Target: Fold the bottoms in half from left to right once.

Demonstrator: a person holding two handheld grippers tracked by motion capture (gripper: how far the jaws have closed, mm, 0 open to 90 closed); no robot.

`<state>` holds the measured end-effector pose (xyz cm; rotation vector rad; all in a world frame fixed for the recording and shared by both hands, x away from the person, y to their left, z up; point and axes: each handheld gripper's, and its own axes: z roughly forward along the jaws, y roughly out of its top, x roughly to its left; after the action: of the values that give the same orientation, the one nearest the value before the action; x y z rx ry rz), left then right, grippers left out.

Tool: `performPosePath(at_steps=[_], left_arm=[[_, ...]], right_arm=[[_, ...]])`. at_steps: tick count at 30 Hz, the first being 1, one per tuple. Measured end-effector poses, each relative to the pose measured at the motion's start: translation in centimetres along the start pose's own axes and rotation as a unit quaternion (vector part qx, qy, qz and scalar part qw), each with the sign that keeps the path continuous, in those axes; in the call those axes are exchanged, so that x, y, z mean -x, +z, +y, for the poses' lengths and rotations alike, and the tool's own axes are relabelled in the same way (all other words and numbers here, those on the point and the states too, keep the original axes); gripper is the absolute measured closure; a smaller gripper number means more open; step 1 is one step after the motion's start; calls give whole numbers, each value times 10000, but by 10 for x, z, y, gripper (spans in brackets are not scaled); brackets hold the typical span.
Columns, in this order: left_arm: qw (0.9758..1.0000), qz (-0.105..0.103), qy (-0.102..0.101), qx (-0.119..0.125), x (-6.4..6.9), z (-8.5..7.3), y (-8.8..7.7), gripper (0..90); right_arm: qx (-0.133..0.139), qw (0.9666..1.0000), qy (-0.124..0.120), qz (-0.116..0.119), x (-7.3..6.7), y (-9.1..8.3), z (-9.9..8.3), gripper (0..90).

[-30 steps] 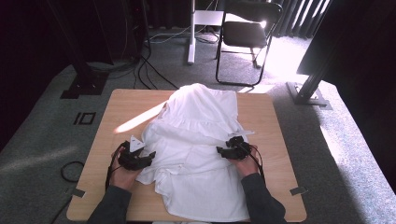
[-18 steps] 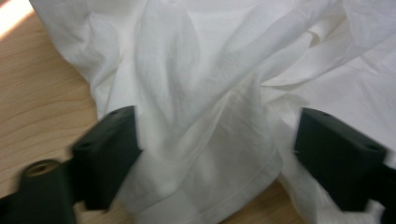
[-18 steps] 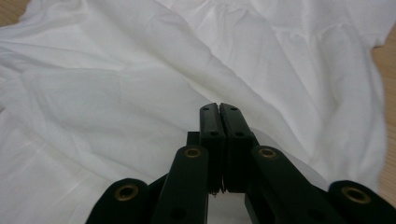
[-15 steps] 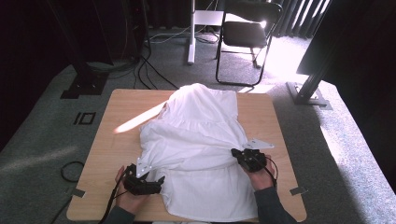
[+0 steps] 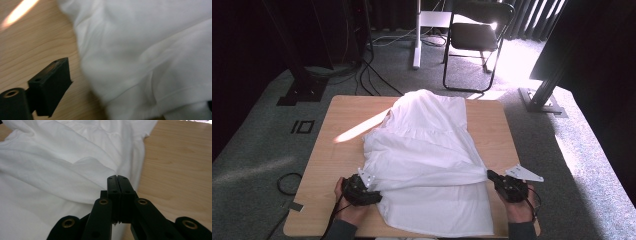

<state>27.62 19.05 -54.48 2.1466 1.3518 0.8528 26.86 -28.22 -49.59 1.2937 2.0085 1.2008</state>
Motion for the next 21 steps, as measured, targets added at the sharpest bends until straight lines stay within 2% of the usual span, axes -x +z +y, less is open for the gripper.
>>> performPosePath(at_steps=[2, 6, 8, 10, 12, 14, 17, 19, 21], left_arm=[[9998, -22, -218, -12, -11, -5, -4, 155], [9976, -300, -579, 216, -25, -18, -17, 188], [9964, -378, -664, 373, -28, -23, -23, 189], [9953, -536, -643, 487, -29, -25, -27, 190], [9946, -608, -621, 559, -29, -25, -30, 190], [9936, -752, -589, 596, -28, -24, -31, 190], [9919, -916, -545, 694, -26, -23, -35, 189], [9895, -1090, -553, 777, -26, -22, -39, 190], [9888, -1134, -518, 814, -25, -20, -43, 190]], right_arm=[[-37, 9999, 86, -53, 6, -7, -6, 890], [-221, 9994, 235, -86, 13, -14, -25, 889], [-348, 9989, 305, 59, 14, -12, -33, 886], [-537, 9980, 242, 220, 11, -8, -38, 858], [-647, 9972, 103, 365, 6, -6, -39, 769], [-539, 9980, 125, 301, 4, -7, -35, 715], [-241, 9986, 218, 409, 1, -2, -21, 627], [-225, 9985, 204, 453, -4, 8, -14, 590], [-313, 9981, 152, 515, -9, 23, -8, 551]])
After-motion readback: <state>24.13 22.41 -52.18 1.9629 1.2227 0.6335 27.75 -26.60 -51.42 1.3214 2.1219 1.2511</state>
